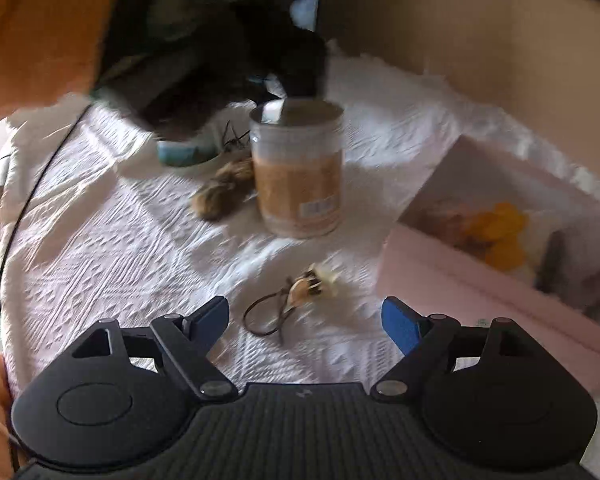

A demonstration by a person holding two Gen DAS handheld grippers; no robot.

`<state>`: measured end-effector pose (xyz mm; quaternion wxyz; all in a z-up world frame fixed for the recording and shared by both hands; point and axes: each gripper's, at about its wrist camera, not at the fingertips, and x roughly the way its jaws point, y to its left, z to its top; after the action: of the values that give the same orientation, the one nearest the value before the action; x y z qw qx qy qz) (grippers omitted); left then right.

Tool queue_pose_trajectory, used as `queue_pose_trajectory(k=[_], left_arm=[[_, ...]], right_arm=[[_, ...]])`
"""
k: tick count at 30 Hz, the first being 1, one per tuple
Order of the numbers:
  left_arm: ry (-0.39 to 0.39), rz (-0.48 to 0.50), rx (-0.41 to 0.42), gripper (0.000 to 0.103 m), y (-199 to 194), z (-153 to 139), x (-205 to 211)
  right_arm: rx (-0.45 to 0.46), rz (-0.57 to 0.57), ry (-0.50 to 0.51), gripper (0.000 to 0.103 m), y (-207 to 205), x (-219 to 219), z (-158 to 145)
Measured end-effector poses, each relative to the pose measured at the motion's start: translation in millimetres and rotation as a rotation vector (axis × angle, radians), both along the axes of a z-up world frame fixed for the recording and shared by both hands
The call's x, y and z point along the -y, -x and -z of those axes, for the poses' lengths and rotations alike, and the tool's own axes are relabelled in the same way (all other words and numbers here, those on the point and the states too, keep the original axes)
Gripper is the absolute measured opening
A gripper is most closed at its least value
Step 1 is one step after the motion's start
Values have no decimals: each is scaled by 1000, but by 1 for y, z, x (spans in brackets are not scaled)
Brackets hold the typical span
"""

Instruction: Organize soft objects

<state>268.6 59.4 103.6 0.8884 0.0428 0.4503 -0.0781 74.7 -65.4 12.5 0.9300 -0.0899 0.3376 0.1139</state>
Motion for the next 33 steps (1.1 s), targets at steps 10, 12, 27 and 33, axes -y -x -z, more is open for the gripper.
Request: queue_pose_trajectory(k=[10,12,27,33], left_arm=[[225,23,152,13,57,-27,-63],[248,36,161,13,66,-27,-76],[341,119,293,13,84,-74,-126],[389,180,416,13,83,-137,-125]], right_arm=[[7,108,-22,84,-5,-7,-7],[-6,109,-7,83,-10,-14,-4],[-111,71,-3,4,-59,-52,-64],[76,5,-8,4,-73,-68,-168]])
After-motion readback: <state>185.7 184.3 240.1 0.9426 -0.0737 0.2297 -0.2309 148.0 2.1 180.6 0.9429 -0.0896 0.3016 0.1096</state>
